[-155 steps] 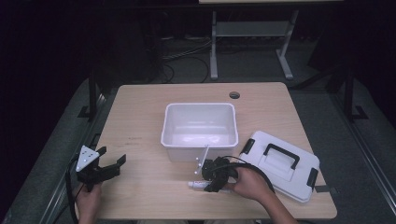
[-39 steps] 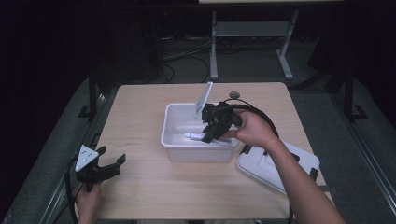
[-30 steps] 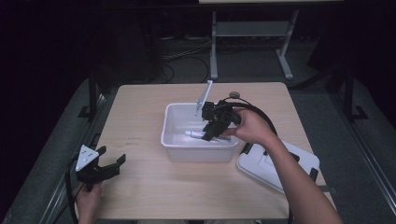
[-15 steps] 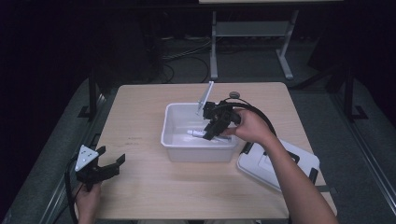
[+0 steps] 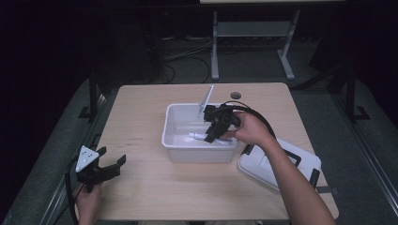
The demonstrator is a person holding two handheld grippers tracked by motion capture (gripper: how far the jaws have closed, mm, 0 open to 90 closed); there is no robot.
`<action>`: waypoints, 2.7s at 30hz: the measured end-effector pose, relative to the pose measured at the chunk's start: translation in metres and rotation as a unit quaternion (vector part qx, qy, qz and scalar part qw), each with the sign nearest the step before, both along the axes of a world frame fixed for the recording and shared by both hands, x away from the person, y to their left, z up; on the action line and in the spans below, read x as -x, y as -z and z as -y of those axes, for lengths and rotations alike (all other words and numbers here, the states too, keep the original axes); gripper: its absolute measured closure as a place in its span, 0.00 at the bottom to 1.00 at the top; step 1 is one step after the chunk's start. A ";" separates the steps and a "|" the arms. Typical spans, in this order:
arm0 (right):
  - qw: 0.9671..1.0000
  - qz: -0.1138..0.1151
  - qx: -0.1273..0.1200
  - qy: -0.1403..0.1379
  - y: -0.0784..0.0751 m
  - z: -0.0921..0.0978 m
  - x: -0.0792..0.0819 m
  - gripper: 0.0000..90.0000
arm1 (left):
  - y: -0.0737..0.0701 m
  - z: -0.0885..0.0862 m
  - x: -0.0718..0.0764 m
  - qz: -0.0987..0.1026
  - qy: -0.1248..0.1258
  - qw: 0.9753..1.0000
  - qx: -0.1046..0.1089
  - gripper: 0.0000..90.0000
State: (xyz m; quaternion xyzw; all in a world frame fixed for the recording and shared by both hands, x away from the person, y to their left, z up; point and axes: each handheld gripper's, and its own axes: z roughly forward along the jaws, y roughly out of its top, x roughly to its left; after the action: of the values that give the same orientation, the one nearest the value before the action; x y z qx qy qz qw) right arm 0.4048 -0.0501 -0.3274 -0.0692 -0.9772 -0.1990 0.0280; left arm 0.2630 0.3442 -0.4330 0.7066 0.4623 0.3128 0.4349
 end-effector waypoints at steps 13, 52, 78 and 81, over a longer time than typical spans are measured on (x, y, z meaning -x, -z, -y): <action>1.000 -0.012 0.005 0.008 0.016 -0.002 -0.004 0.79 | 0.000 0.001 0.000 0.000 0.001 1.000 -0.001 0.18; 0.998 0.013 -0.033 0.057 -0.025 0.046 0.010 0.60 | 0.001 0.002 0.000 -0.003 0.003 1.000 -0.006 0.18; 0.991 0.032 -0.038 0.126 -0.038 0.123 0.031 0.54 | 0.002 0.006 -0.001 -0.007 0.006 1.000 -0.013 0.18; 0.990 0.030 -0.036 0.136 -0.034 0.132 0.032 0.54 | 0.002 0.005 -0.001 -0.006 0.006 1.000 -0.010 0.18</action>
State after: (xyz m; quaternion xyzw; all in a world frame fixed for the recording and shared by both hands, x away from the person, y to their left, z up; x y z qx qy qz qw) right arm 0.3726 -0.1826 -0.2934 -0.1944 -0.9511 -0.2384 -0.0266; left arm 0.2638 0.3387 -0.4352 0.7152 0.4577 0.3111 0.4269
